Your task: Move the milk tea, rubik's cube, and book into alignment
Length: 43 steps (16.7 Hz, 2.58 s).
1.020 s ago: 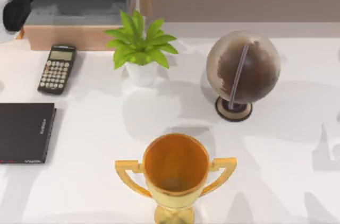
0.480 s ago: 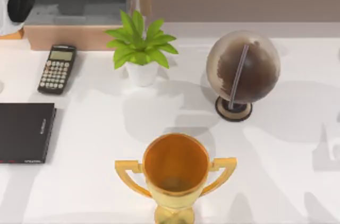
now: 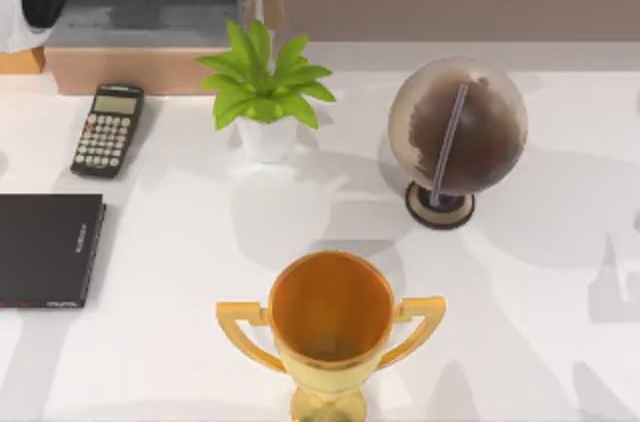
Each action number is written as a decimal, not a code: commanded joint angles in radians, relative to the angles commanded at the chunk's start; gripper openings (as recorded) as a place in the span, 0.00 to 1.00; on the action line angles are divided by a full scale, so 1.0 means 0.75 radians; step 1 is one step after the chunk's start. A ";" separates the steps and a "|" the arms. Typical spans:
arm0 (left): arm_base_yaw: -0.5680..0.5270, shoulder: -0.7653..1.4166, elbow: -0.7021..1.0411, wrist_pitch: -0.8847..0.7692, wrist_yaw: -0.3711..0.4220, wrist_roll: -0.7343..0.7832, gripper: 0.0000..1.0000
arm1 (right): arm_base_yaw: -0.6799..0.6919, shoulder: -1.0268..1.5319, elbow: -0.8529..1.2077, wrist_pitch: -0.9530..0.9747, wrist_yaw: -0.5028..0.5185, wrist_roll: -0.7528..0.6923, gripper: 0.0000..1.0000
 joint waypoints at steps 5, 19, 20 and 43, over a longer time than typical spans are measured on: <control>0.000 0.000 0.000 0.000 0.000 0.000 0.62 | 0.000 0.000 0.000 0.000 0.000 0.000 1.00; 0.000 0.000 0.000 0.000 0.000 0.000 0.00 | 0.000 0.000 0.000 0.000 0.000 0.000 1.00; 0.000 0.000 0.000 0.000 0.000 0.000 0.00 | 0.000 0.000 0.000 0.000 0.000 0.000 1.00; 0.128 -0.626 -0.639 0.192 0.382 0.869 0.00 | 0.000 0.000 0.000 0.000 0.000 0.000 1.00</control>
